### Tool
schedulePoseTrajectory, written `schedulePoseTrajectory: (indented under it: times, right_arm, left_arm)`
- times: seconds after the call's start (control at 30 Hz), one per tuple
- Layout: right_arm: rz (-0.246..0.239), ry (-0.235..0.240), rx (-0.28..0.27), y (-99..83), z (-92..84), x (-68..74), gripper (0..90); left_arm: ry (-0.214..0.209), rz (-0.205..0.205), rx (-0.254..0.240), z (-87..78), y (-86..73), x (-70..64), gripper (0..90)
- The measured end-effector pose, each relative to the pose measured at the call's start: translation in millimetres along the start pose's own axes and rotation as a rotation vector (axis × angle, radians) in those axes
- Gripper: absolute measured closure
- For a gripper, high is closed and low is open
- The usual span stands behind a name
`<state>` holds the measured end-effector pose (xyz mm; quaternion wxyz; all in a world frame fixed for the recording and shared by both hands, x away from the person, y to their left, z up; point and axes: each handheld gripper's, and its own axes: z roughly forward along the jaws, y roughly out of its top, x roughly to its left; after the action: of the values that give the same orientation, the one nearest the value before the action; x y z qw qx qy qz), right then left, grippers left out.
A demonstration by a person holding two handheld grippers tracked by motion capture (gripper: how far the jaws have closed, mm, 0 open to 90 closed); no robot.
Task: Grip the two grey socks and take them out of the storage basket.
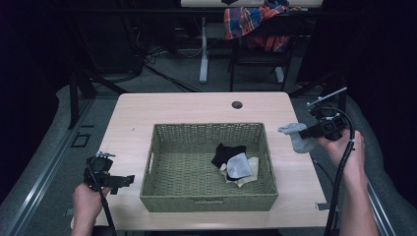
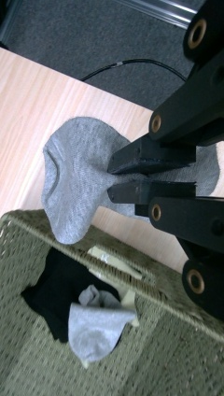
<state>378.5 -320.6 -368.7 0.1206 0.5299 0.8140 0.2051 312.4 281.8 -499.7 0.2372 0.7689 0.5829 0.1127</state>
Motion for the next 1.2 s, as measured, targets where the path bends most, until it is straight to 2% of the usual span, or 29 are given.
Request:
schedulePoseTrajectory:
  times: [0.07,0.33,0.7,0.83,0.97,1.03,1.07,1.2]
  right_arm:
    - [-0.002,0.008,0.005,-0.1,2.5,-1.3,84.1]
    - [0.022,-0.008,0.079,-3.0,24.2,-11.0,84.1]
    - [0.055,-0.004,0.14,-9.0,53.5,-22.0,84.1]
    - [0.058,-0.001,0.164,-10.9,63.1,-24.0,84.1]
    - [0.053,0.011,0.204,-14.6,81.2,-26.6,84.1]
    - [0.064,0.01,0.199,-15.5,83.9,-26.0,84.1]
    - [0.058,0.013,0.222,-16.5,89.6,-27.0,84.1]
    - [0.056,0.018,0.243,-18.5,98.5,-27.5,84.0]
  left_arm:
    - [0.0,0.0,-0.001,-0.1,0.0,0.1,0.2]
    - [-0.001,-0.001,0.0,0.0,0.0,0.1,0.2]
    - [0.0,0.001,0.0,0.2,0.2,-0.1,0.2]
    - [0.0,0.001,0.0,0.2,0.2,-0.2,0.2]
    - [0.0,0.001,-0.001,0.3,0.2,-0.2,0.2]
    - [0.0,0.001,0.0,0.3,0.2,-0.2,0.2]
    - [0.0,0.001,-0.001,0.2,0.2,-0.2,0.2]
    - [0.0,0.001,0.0,0.3,0.2,-0.5,0.2]
